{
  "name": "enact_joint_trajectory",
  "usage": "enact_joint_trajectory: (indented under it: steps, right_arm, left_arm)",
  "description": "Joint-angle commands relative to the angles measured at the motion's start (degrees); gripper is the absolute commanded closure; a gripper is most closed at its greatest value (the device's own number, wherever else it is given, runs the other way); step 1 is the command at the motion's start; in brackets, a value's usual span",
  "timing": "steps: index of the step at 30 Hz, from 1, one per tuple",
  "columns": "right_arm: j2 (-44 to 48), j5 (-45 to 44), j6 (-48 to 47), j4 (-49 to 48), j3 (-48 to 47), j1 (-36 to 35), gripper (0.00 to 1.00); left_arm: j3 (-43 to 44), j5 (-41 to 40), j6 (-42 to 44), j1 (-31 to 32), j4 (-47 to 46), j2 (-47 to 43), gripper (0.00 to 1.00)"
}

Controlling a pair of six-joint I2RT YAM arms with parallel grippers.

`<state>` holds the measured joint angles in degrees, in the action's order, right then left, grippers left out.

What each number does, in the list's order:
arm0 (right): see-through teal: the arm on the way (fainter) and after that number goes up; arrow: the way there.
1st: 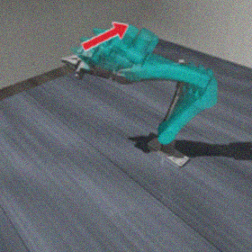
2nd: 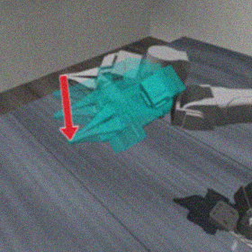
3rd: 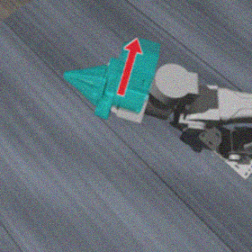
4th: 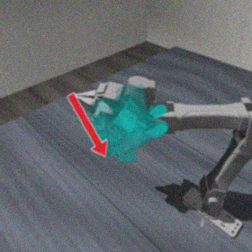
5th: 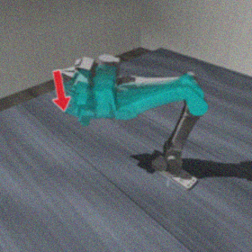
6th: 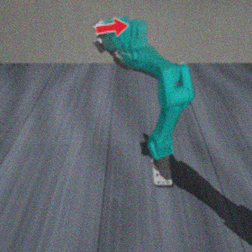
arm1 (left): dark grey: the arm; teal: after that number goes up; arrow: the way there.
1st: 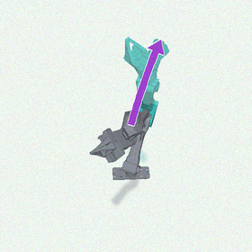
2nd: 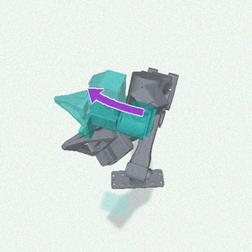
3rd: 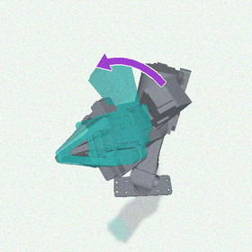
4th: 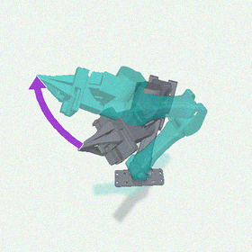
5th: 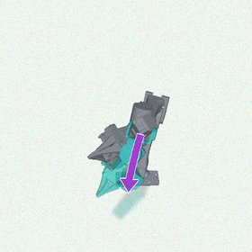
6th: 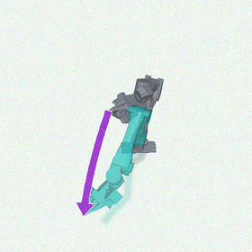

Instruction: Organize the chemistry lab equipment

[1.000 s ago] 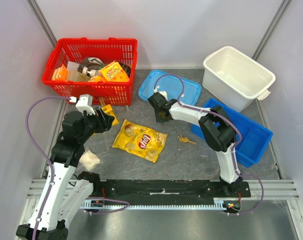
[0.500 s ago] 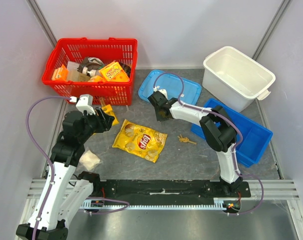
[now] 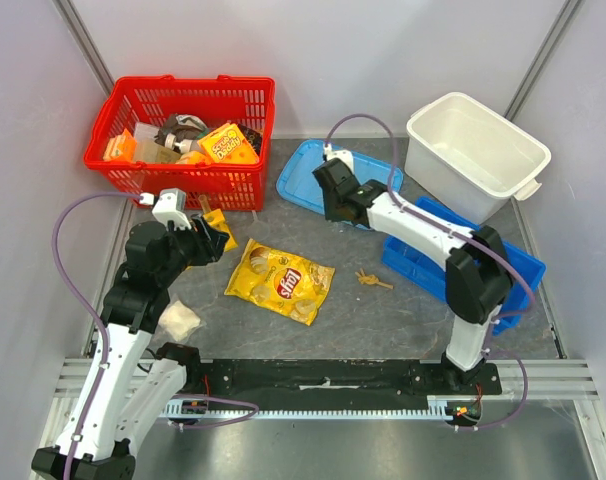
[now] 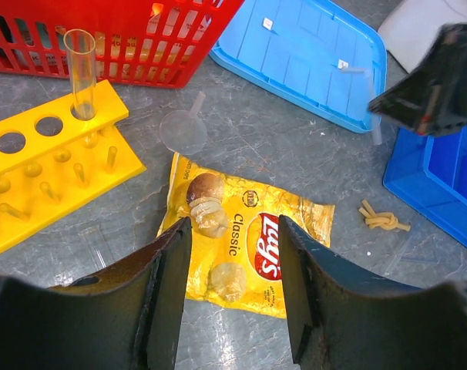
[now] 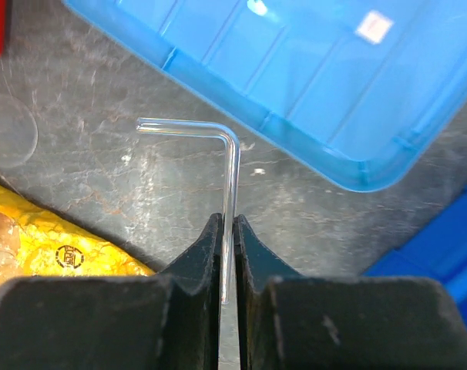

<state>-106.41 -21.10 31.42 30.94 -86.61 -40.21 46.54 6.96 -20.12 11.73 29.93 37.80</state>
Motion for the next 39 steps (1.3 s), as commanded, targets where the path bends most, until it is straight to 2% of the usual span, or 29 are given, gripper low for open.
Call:
enact_joint_trajectory:
  steps: [1,6,10,15,24,39]
  right_arm:
    - [8.7,-3.9,0.0,5.1,0.7,3.1,0.88]
    - [17.3,-5.5,0.7,9.9,6.7,9.0,0.88]
    - [25.4,-7.8,0.8,12.2,15.6,15.8,0.88]
    - [33.6,-7.9,1.2,11.5,24.7,24.2,0.87]
    - [31.0,-5.6,1.0,5.5,29.4,31.9,0.86]
    - [23.0,-4.1,3.5,-4.6,36.8,33.5,0.84]
  left_arm:
    - [0.6,-0.6,-1.3,0.4,-1.3,-0.7,0.45]
    - [0.6,-0.5,-1.3,1.0,-1.3,-1.3,0.45]
    - [0.6,-0.2,-1.4,2.0,-1.4,-1.3,0.46]
    - [0.6,-0.5,-1.3,3.7,-1.3,-1.7,0.46]
    - [0.3,-1.4,-1.3,4.1,-1.3,-2.5,0.46]
    - [0.2,-1.7,-1.2,4.2,-1.3,-2.1,0.46]
